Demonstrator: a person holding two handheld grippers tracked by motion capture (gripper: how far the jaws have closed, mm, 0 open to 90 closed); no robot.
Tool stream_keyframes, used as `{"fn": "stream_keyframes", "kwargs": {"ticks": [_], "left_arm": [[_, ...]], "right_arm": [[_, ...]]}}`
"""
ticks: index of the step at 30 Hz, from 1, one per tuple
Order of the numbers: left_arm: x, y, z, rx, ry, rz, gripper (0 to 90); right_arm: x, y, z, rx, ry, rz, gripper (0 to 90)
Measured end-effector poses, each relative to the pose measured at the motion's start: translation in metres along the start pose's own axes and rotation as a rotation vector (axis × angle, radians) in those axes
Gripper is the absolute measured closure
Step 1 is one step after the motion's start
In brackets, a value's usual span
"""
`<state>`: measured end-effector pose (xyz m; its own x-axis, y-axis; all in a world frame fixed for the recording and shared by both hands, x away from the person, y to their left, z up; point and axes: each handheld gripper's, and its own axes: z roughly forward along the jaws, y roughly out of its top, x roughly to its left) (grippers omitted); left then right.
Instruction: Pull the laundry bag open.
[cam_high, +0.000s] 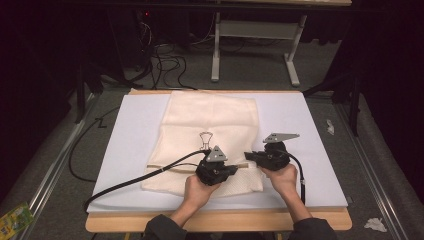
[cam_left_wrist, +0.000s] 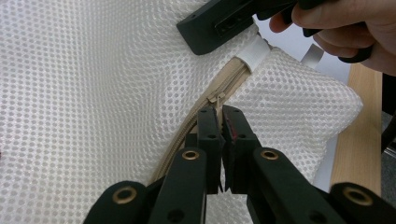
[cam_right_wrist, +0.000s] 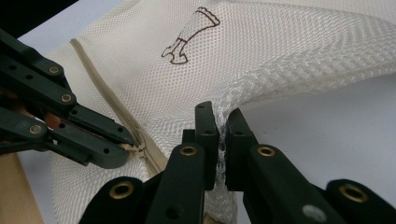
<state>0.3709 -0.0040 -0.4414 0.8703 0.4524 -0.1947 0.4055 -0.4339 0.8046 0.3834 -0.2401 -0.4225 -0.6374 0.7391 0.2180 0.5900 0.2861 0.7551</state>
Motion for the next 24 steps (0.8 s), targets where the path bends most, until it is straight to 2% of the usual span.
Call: {"fn": "stream_keyframes", "kwargs": {"ticks": [5,12,14,17,24], "left_arm": [[0.002,-0.004,-0.002,0.005,0.007,-0.004,87.1],[0.004,-0.005,-0.005,0.0,0.005,-0.013,87.1],[0.004,-0.005,-0.007,0.003,0.012,-0.005,87.1],[0.005,-0.006,-0.01,-0.003,0.014,-0.009,87.1],[0.006,-0.007,-0.014,0.0,0.024,-0.005,87.2]], "right_arm": [[0.001,-0.001,0.002,0.012,-0.013,-0.012,88.4],[0.002,-0.001,0.003,0.016,-0.005,-0.006,88.4],[0.002,-0.001,0.002,0.014,-0.011,-0.018,88.4],[0.0,-0.002,0.002,0.01,-0.007,-0.005,88.4],[0.003,-0.001,0.003,0.01,-0.006,-0.016,88.4]]}}
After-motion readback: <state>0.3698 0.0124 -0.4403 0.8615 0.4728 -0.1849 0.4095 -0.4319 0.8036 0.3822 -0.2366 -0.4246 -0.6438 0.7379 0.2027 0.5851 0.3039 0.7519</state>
